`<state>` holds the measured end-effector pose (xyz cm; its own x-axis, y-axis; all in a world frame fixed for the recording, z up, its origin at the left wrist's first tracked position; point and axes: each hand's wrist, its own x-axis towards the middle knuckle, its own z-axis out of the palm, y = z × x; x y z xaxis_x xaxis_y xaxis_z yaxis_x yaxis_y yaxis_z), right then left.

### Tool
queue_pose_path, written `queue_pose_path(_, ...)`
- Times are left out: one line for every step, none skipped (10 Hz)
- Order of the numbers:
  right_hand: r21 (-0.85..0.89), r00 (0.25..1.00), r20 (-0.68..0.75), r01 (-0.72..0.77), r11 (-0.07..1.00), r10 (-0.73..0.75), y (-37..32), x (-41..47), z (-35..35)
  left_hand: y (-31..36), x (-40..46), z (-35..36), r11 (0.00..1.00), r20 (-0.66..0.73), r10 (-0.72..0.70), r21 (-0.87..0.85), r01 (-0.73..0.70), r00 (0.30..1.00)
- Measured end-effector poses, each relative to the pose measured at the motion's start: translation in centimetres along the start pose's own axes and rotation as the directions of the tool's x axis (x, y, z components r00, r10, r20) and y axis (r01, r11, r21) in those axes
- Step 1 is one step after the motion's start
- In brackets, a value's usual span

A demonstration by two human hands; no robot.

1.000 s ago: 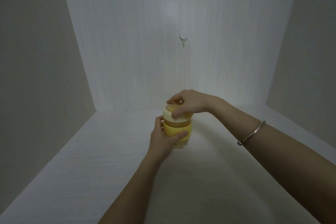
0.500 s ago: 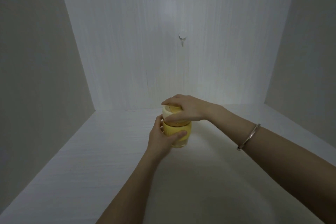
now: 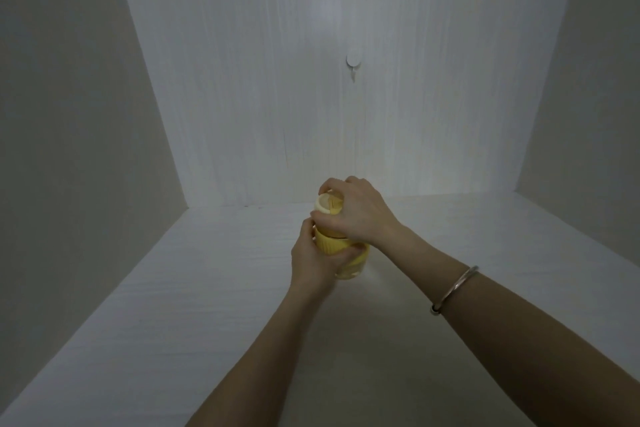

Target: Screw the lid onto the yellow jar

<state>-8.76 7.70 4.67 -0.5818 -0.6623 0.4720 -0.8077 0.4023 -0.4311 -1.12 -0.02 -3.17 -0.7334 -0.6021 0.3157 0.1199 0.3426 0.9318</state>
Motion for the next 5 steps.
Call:
queue_pose_path(0.029, 1.000, 0.008, -0.015, 0.999, 0.015, 0.1, -0.1, 0.1, 0.0, -0.2, 0.0, 1.000, 0.005, -0.006, -0.015, 0.006, 1.000)
queue_pose_path(0.059, 0.999, 0.031, -0.034, 0.998, 0.032, 0.1, -0.2, -0.1, 0.2, -0.3, 0.0, 0.999, -0.001, -0.011, -0.034, 0.011, 1.000)
queue_pose_path(0.246, 0.991, 0.113, -0.102, 0.964, 0.076, 0.4, -0.4, -0.9, 0.3, -0.5, 0.0, 0.999, -0.004, -0.026, -0.044, 0.025, 1.000)
queue_pose_path(0.452, 0.984, 0.130, -0.170, 0.875, 0.124, -0.2, -1.3, -2.4, 1.2, -1.1, -0.6, 0.997, 0.046, -0.048, -0.058, 0.051, 0.998)
queue_pose_path(0.432, 0.992, 0.000, -0.114, 0.895, 0.126, -0.1, -2.1, -4.0, 3.0, -1.5, -1.4, 0.999, -0.039, 0.010, -0.035, -0.011, 0.999)
